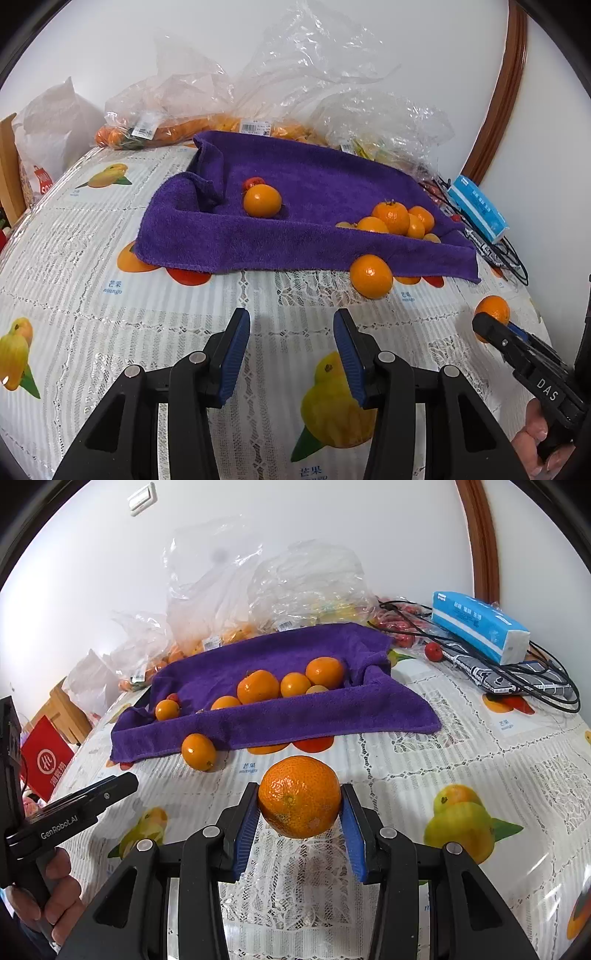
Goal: Organize fruits
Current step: 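Grasp an orange beside the towel with the left gripper while the right gripper holds the large orange, then lift both oranges and carry them over the purple towel, then lower both oranges onto the purple towel and open both grippers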
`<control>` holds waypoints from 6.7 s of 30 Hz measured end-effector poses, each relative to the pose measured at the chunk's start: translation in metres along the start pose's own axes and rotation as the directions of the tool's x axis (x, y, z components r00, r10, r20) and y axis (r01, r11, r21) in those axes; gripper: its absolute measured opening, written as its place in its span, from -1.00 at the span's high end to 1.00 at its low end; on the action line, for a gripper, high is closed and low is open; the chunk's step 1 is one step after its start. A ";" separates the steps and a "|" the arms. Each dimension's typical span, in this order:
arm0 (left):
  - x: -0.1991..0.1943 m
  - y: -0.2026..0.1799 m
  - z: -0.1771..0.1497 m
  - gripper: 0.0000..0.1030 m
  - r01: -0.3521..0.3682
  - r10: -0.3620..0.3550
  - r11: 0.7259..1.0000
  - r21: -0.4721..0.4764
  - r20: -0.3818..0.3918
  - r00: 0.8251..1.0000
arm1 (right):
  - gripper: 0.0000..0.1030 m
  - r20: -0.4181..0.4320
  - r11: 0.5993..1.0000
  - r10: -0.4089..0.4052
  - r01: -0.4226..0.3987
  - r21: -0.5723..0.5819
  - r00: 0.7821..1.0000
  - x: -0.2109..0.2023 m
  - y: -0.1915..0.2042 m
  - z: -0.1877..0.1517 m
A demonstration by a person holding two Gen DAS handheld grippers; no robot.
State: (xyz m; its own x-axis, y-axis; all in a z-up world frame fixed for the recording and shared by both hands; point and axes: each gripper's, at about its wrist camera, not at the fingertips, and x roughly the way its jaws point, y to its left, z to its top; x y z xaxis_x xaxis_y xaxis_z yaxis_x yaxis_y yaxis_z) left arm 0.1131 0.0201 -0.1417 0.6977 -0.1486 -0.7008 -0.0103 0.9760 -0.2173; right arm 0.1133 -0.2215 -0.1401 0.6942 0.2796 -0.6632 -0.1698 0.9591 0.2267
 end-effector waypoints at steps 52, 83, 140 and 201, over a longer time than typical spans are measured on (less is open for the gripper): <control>0.054 -0.053 0.028 0.34 0.128 -0.128 0.992 0.004 -0.059 0.990 | 0.17 -0.031 1.000 0.000 0.000 -0.010 1.000 0.004 -0.004 -0.001; 0.001 0.003 0.004 0.34 0.043 -0.043 0.996 -0.079 0.006 0.999 | 0.17 0.003 1.000 0.012 -0.012 -0.018 1.000 -0.003 -0.003 -0.001; -0.068 0.033 0.034 0.34 0.101 -0.085 0.988 -0.116 0.135 0.987 | 0.17 0.153 0.994 0.027 -0.010 -0.111 0.988 -0.057 0.038 0.046; -0.024 0.017 0.129 0.34 -0.004 0.008 0.999 -0.034 0.116 0.993 | 0.17 0.136 0.992 0.080 -0.066 -0.106 0.987 0.018 0.040 0.145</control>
State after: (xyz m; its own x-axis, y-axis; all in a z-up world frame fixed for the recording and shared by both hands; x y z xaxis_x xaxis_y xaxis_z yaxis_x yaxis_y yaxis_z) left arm 0.1887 0.0608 -0.0406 0.7762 -0.1217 -0.6186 -0.0375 0.9705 -0.2380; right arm 0.2203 -0.1842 -0.0393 0.7674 0.3466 -0.5394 -0.2882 0.9380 0.1926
